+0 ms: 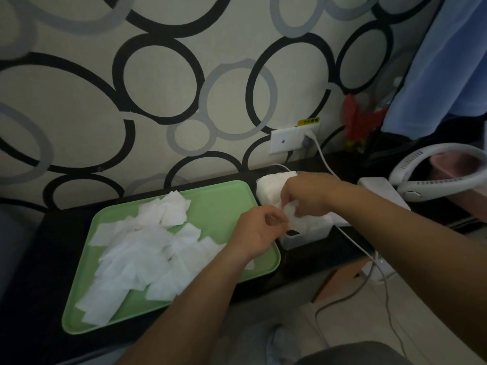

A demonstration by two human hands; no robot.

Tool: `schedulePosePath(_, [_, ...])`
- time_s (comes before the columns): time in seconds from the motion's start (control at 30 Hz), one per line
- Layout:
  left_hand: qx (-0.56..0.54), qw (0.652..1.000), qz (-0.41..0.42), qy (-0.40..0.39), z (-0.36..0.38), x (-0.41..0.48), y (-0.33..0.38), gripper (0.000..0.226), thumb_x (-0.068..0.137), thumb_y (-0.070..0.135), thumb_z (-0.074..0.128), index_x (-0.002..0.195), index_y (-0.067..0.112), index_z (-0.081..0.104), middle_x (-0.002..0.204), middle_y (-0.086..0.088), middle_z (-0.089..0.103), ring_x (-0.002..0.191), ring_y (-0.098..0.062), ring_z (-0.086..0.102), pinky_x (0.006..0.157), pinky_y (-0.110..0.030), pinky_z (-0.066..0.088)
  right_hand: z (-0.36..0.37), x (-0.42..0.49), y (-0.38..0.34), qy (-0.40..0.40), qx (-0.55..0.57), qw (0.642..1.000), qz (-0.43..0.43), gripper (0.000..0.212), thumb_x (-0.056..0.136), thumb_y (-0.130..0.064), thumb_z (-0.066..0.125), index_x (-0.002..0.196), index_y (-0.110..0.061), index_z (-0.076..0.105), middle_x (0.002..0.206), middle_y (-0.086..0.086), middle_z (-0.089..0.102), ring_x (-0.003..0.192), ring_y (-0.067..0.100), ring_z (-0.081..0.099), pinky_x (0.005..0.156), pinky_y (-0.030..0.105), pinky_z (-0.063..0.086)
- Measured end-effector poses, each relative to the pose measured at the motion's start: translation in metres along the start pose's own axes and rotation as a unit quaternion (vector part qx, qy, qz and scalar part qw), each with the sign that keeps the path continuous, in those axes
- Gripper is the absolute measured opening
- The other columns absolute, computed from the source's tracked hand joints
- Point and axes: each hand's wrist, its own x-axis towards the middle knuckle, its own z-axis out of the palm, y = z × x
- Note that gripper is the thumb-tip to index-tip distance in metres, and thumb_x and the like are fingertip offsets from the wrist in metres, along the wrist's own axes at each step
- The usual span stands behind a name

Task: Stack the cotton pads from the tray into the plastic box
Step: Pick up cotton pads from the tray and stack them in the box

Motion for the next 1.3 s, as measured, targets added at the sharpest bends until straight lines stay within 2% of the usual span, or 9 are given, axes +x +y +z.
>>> schedulePosePath(0.17, [0.014, 0.999, 0.028, -0.011, -0.001, -0.001, -0.001, 0.008, 0.087, 0.020, 0.074, 0.092, 0.021, 0.080, 0.091, 0.007, 0.075, 0.085, -0.005, 0.064, 0.083, -0.020, 0.048, -0.006, 0.003, -0.012, -0.081, -0.054, 0.994, -0.043, 0.037, 0.087, -0.023, 0.067, 0.122, -0.034, 0.066, 0.113, -0.003, 0.067, 0.101, 0.019, 0.059, 0.089, 0.038, 0.053])
schedulePosePath(0.37, [0.022, 0.998, 0.044, -0.028, -0.004, -0.002, -0.003, 0.011, 0.089, 0.018, 0.072, 0.096, 0.020, 0.081, 0.097, 0.007, 0.077, 0.084, 0.001, 0.061, 0.076, -0.006, 0.042, -0.008, -0.002, -0.014, -0.137, -0.063, 0.987, -0.052, 0.041, 0.095, -0.017, 0.057, 0.133, -0.030, 0.059, 0.125, -0.001, 0.060, 0.098, 0.015, 0.048, 0.081, 0.028, 0.039])
schedulePosePath(0.53, [0.022, 0.998, 0.038, -0.038, -0.005, -0.001, -0.005, 0.011, 0.089, 0.018, 0.072, 0.095, 0.021, 0.081, 0.086, 0.016, 0.071, 0.085, 0.000, 0.062, 0.079, -0.011, 0.045, 0.002, 0.005, -0.020, -0.040, -0.050, 0.998, -0.009, 0.040, 0.095, -0.016, 0.057, 0.130, -0.035, 0.058, 0.126, -0.002, 0.060, 0.104, 0.017, 0.054, 0.080, 0.030, 0.044])
schedulePosePath(0.6, [0.028, 0.998, 0.040, -0.041, -0.005, 0.000, -0.004, 0.011, 0.089, 0.017, 0.072, 0.095, 0.021, 0.080, 0.092, 0.012, 0.074, 0.087, -0.002, 0.064, 0.081, -0.014, 0.047, 0.005, 0.006, -0.019, 0.010, -0.020, 1.000, 0.006, 0.040, 0.093, -0.016, 0.059, 0.127, -0.035, 0.060, 0.122, -0.001, 0.061, 0.098, 0.018, 0.054, 0.077, 0.031, 0.046])
schedulePosePath(0.7, [0.033, 0.998, 0.037, -0.039, -0.004, 0.001, -0.005, 0.010, 0.088, 0.018, 0.073, 0.093, 0.022, 0.080, 0.093, 0.008, 0.076, 0.084, -0.003, 0.065, 0.078, -0.015, 0.046, 0.007, 0.005, -0.020, 0.018, -0.017, 1.000, -0.007, 0.031, 0.090, -0.015, 0.064, 0.117, -0.031, 0.067, 0.112, 0.000, 0.065, 0.085, 0.013, 0.047, 0.072, 0.028, 0.043])
schedulePosePath(0.83, [0.025, 0.998, 0.037, -0.045, -0.005, 0.002, -0.006, 0.009, 0.088, 0.018, 0.073, 0.094, 0.020, 0.080, 0.093, 0.007, 0.075, 0.086, -0.005, 0.066, 0.081, -0.019, 0.049, 0.005, 0.006, -0.022, 0.067, -0.027, 0.997, 0.009, 0.030, 0.090, -0.017, 0.064, 0.117, -0.030, 0.066, 0.107, -0.003, 0.062, 0.084, 0.011, 0.044, 0.070, 0.026, 0.036])
schedulePosePath(1.0, [0.025, 0.998, 0.042, -0.050, -0.004, 0.002, -0.006, 0.009, 0.089, 0.016, 0.072, 0.091, 0.021, 0.079, 0.093, 0.006, 0.076, 0.090, -0.009, 0.068, 0.087, -0.030, 0.055, 0.006, 0.008, -0.027, 0.060, -0.021, 0.997, 0.034, 0.036, 0.092, -0.015, 0.063, 0.127, -0.023, 0.059, 0.123, 0.002, 0.059, 0.109, 0.018, 0.057, 0.074, 0.023, 0.034])
schedulePosePath(1.17, [0.030, 0.997, 0.047, -0.060, -0.014, -0.005, -0.001, 0.016, 0.092, 0.016, 0.068, 0.103, 0.019, 0.079, 0.100, 0.008, 0.075, 0.089, -0.001, 0.064, 0.078, -0.009, 0.046, 0.013, 0.001, -0.013, 0.115, 0.111, 0.987, 0.035, 0.028, 0.090, -0.006, 0.061, 0.114, -0.020, 0.066, 0.118, -0.003, 0.061, 0.103, 0.015, 0.058, 0.079, 0.022, 0.043])
schedulePosePath(1.3, [-0.019, 0.999, 0.019, -0.040, -0.038, -0.013, -0.001, 0.015, 0.093, 0.019, 0.067, 0.102, 0.023, 0.079, 0.086, 0.014, 0.072, 0.074, 0.004, 0.061, 0.068, -0.014, 0.044, 0.006, -0.012, -0.015, 0.117, 0.151, 0.979, 0.065, 0.023, 0.089, -0.008, 0.057, 0.107, -0.020, 0.065, 0.110, -0.003, 0.062, 0.098, 0.014, 0.056, 0.082, 0.026, 0.047])
